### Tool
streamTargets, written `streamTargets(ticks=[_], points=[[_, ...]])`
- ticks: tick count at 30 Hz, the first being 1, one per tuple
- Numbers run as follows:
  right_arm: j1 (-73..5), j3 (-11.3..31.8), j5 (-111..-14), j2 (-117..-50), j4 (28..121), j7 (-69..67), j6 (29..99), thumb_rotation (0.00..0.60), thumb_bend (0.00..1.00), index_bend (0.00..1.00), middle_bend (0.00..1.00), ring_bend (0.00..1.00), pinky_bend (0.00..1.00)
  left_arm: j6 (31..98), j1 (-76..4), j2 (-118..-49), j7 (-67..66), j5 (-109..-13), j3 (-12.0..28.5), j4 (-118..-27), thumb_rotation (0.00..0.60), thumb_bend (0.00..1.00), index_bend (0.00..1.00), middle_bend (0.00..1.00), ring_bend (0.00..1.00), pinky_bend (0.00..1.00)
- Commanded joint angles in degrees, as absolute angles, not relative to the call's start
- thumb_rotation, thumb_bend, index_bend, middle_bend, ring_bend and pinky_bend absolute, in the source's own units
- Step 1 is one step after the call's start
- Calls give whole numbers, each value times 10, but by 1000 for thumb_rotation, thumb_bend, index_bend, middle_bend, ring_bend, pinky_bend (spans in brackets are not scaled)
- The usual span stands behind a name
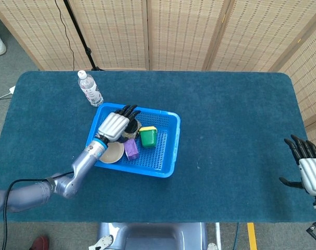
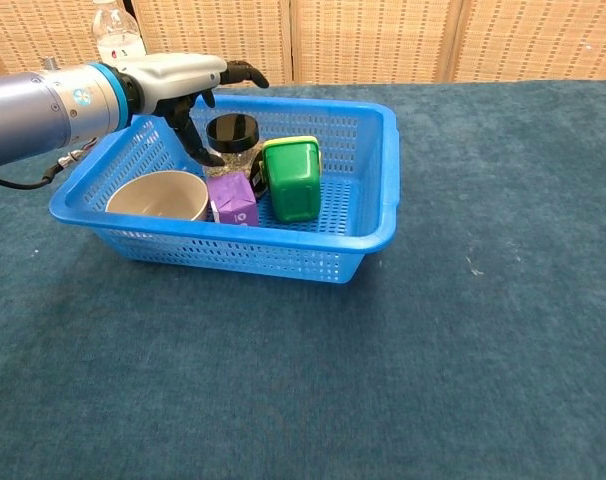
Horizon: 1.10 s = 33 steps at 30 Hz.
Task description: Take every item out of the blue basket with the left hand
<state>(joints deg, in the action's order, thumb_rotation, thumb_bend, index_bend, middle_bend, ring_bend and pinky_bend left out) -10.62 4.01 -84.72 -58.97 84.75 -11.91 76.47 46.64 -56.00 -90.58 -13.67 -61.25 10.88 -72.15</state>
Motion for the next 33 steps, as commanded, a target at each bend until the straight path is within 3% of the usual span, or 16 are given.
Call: streamTargets(ticks=[1,13,17,25,33], points=[[-106,40,-848,-590,848,-119,765,600,0,0,0,0,0,462,-559,-907,-137,-616,105,-720,600,205,102,0,43,226],[-105,40,-847,-589,849,-119,765,600,0,0,0,0,0,429,-574,-929,-153,-594,107,-695,600,206,102,13,84,226],[-107,40,-846,-589,847,-119,762,600,0,0,0,0,0,420,-578,-934,-159,-582,109,-686,600,206,147,95,160,285],[-108,40,-845,-590,845,-121,760,600,0,0,0,0,0,420,-582,-951,-159,-577,114,-666,600,267,450,366,385,513],[-108,39,-847,-589,845,-125,759,600,0,0,0,0,0,456,-572,-945,-140,-600,126,-676,600,285,501,408,422,542]])
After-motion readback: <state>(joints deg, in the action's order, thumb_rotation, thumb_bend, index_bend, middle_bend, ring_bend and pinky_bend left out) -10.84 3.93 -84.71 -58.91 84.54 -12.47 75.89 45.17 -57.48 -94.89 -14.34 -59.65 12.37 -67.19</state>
